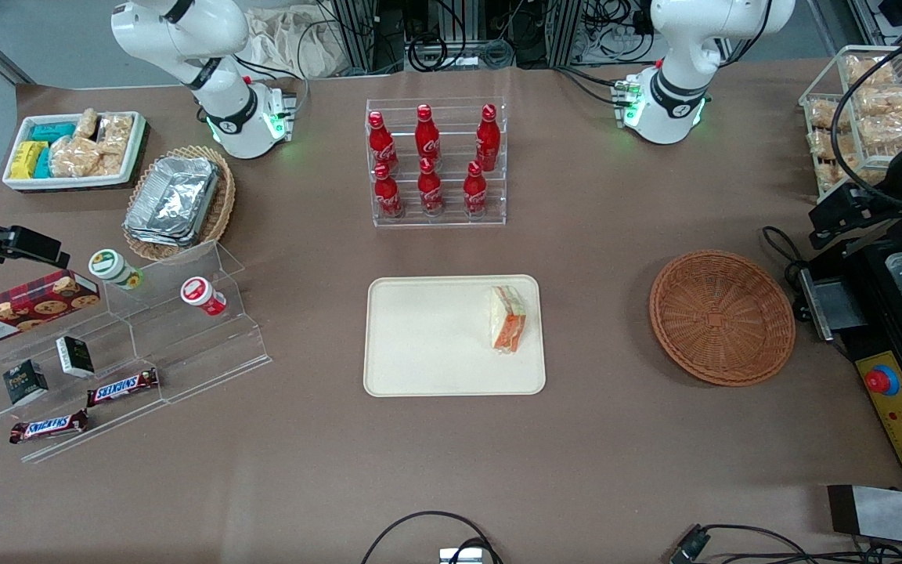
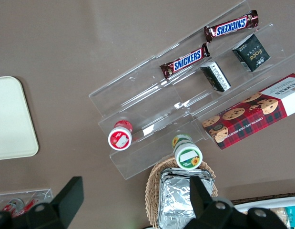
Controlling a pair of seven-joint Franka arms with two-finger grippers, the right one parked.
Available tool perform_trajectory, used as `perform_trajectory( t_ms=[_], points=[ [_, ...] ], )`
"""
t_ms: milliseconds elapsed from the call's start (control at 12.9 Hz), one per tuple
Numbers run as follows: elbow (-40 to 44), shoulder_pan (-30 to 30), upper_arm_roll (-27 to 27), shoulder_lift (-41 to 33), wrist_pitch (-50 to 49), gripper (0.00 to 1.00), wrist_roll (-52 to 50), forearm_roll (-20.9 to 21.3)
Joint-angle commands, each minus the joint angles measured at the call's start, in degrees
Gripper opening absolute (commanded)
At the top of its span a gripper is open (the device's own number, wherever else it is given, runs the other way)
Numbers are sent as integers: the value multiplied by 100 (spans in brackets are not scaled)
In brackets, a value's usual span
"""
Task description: Place sandwich from basket to tray
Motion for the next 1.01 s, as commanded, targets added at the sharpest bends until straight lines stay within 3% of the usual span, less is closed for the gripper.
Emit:
perform_trajectory(
  t_ms=[0,155,233,311,933],
  points=[
    [89,-39,59,76,-55,100,45,-78],
    [125,-22,42,146,-55,100,53,-87],
    [125,361,-45,181,-46,100,62,-96],
    [169,809,-577,217,-55,100,106,-235],
    [178,831,-670,191,-73,100,89,-210]
  ],
)
